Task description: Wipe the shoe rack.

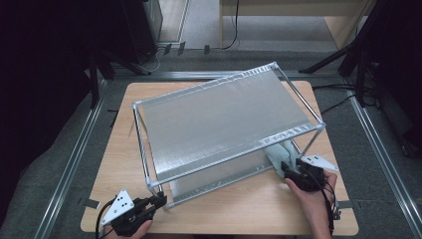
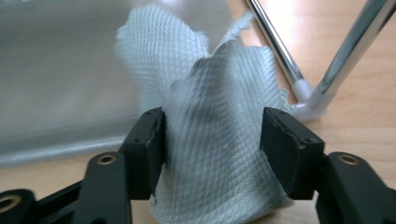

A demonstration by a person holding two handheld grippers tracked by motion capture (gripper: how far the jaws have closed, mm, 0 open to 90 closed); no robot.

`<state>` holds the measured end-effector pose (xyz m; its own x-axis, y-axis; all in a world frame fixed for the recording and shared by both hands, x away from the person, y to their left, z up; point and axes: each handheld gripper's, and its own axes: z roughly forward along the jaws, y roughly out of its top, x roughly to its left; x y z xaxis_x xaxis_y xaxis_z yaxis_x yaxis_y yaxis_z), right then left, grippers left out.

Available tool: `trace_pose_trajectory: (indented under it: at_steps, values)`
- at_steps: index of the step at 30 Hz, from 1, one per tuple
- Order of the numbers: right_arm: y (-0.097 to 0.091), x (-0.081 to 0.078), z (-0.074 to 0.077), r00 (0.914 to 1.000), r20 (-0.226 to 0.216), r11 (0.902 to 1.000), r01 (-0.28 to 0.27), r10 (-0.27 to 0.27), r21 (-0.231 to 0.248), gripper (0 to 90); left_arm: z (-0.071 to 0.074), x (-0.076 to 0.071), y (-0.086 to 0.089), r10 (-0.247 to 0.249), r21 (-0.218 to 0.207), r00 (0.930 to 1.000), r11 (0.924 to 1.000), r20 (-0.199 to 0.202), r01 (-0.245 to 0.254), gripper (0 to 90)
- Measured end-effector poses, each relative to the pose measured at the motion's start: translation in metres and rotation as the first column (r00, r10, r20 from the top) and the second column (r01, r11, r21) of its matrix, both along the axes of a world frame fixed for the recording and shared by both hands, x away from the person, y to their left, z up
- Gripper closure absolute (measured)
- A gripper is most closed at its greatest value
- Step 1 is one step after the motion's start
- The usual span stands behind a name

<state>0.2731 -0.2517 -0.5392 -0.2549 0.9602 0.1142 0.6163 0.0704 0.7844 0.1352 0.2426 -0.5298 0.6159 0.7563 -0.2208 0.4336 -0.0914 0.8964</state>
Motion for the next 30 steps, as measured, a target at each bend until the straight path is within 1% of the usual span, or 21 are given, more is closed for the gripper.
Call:
trace_pose_trajectory:
  at_steps: [1,3,4,5,7,8,9,11,13,15,16,18,19,21,22,24,25,27,28,29,30]
  values:
    - [0.0,0.003,-0.003,0.9998,-0.017,0.9998,0.001,-0.001,0.017,41.2,0.0,0.0,0.0,0.0,0.0,1.0,1.0,0.0,0.0,76.8]
    - [0.0,0.007,-0.01,0.9982,-0.057,0.999,-0.018,0.02,0.042,43.1,0.0,0.0,0.0,0.003,-0.001,1.0,1.0,0.001,-0.003,76.8]
    - [0.001,0.006,-0.01,0.9986,-0.047,0.9993,-0.023,0.024,0.031,47.5,0.0,0.0,0.0,0.004,-0.001,1.0,1.0,0.0,-0.004,76.8]
    - [0.002,0.005,-0.01,0.9986,-0.045,0.9994,-0.027,0.028,0.019,55.3,0.0,0.0,-0.001,0.005,-0.002,1.0,1.0,0.0,-0.005,76.8]
    - [0.0,0.003,-0.009,0.9974,-0.064,0.9992,-0.03,0.031,0.027,72.4,0.0,0.0,-0.001,0.005,-0.004,1.0,1.0,0.0,-0.005,76.7]
    - [-0.001,0.001,-0.008,0.9965,-0.076,0.9987,-0.032,0.035,0.039,76.6,0.0,0.0,-0.001,0.006,-0.003,1.0,1.0,0.0,-0.006,76.7]
    - [-0.002,0.0,-0.007,0.9954,-0.088,0.9984,-0.034,0.038,0.045,78.4,0.0,0.0,-0.001,0.008,-0.001,1.0,1.0,-0.001,-0.008,76.7]
    - [-0.006,-0.005,-0.002,0.9948,-0.099,0.9993,-0.024,0.027,0.03,79.6,0.0,0.0,-0.001,0.01,-0.003,0.9999,0.9999,-0.002,-0.01,76.7]
    - [-0.015,-0.013,0.007,0.9965,-0.081,0.9996,0.02,-0.018,0.019,79.8,0.0,0.0,-0.001,0.012,-0.003,0.9999,0.9999,-0.002,-0.012,76.7]
    - [-0.029,-0.022,0.02,0.9956,-0.04,0.9958,0.085,-0.084,0.034,79.9,0.0,0.0,-0.001,0.013,-0.005,0.9999,0.9999,-0.004,-0.013,76.6]
    - [-0.036,-0.027,0.028,0.9929,-0.014,0.9919,0.119,-0.118,0.046,79.9,0.0,0.0,-0.001,0.015,-0.003,0.9999,0.9999,-0.003,-0.015,76.6]
    - [-0.048,-0.035,0.043,0.9853,0.038,0.9842,0.164,-0.167,0.067,80.0,0.0,0.002,-0.001,0.023,-0.013,0.9997,0.9996,-0.007,-0.023,76.4]
    - [-0.051,-0.039,0.05,0.9815,0.065,0.982,0.175,-0.18,0.07,80.0,0.0,0.003,-0.001,0.027,-0.013,0.9996,0.9996,-0.009,-0.027,76.4]
    - [-0.055,-0.045,0.07,0.9776,0.108,0.9814,0.172,-0.18,0.086,79.8,0.0,0.004,0.0,0.031,-0.007,0.9995,0.9995,-0.006,-0.031,76.6]
    - [-0.054,-0.049,0.083,0.9735,0.148,0.983,0.163,-0.174,0.085,79.8,0.0,0.004,0.0,0.03,-0.005,0.9995,0.9995,-0.006,-0.03,76.7]
    - [-0.051,-0.057,0.112,0.9577,0.243,0.9868,0.137,-0.154,0.086,79.8,0.0,0.005,0.001,0.032,-0.006,0.9995,0.9995,-0.006,-0.032,76.9]
    - [-0.048,-0.06,0.126,0.9464,0.286,0.9876,0.13,-0.15,0.087,79.8,0.0,0.005,0.001,0.03,-0.009,0.9995,0.9995,-0.007,-0.03,76.9]
    - [-0.04,-0.064,0.153,0.9198,0.367,0.9887,0.107,-0.138,0.106,79.8,0.0,0.005,0.001,0.029,-0.01,0.9995,0.9995,-0.007,-0.029,76.9]
    - [-0.034,-0.063,0.164,0.9113,0.394,0.99,0.081,-0.12,0.115,79.7,0.0,0.005,0.001,0.029,-0.009,0.9995,0.9995,-0.006,-0.029,76.9]
    - [-0.026,-0.059,0.174,0.9036,0.418,0.9932,0.058,-0.095,0.101,79.7,0.0,0.005,0.001,0.029,-0.008,0.9995,0.9995,-0.007,-0.029,77.0]
    - [-0.018,-0.053,0.181,0.8974,0.434,0.9961,0.053,-0.078,0.071,79.7,0.0,0.005,0.001,0.031,-0.009,0.9995,0.9995,-0.006,-0.031,77.0]
